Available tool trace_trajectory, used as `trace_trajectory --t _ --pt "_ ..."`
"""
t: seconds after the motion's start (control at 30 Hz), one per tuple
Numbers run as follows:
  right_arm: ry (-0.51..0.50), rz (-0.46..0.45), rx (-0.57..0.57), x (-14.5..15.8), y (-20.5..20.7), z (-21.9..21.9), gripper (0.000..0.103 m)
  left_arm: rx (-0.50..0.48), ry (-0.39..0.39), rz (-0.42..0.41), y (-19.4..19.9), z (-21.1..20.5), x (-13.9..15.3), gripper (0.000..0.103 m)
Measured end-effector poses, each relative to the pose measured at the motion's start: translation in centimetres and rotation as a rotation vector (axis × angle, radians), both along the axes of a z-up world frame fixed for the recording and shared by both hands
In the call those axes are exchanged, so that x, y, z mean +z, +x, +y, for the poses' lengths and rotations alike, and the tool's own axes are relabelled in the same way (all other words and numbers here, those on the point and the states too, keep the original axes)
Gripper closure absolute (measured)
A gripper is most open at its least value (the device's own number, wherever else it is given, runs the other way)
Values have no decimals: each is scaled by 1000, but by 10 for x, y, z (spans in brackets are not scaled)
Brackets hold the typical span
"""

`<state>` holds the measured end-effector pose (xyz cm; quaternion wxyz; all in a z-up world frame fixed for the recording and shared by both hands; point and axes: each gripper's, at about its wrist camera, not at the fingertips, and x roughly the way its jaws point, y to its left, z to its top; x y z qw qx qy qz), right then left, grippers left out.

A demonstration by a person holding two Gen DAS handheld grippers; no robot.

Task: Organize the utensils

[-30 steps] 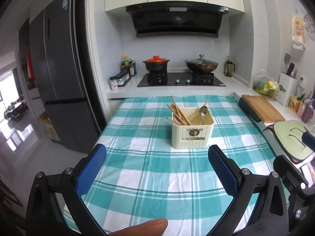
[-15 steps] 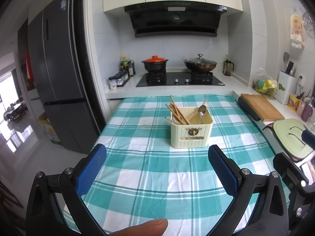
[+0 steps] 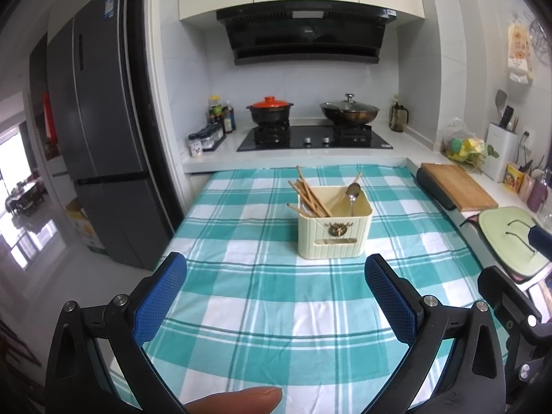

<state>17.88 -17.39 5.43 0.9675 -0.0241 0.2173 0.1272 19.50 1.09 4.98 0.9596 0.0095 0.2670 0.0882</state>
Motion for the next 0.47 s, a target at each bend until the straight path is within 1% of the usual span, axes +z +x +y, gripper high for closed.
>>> trace_trajectory --t 0.3,0.47 --pt "-1 8 1 -1 3 -1 0 -11 9 4 2 -1 -3 0" --pt "-1 13 -3 -3 5 0 0 -4 -11 -32 -3 0 -4 0"
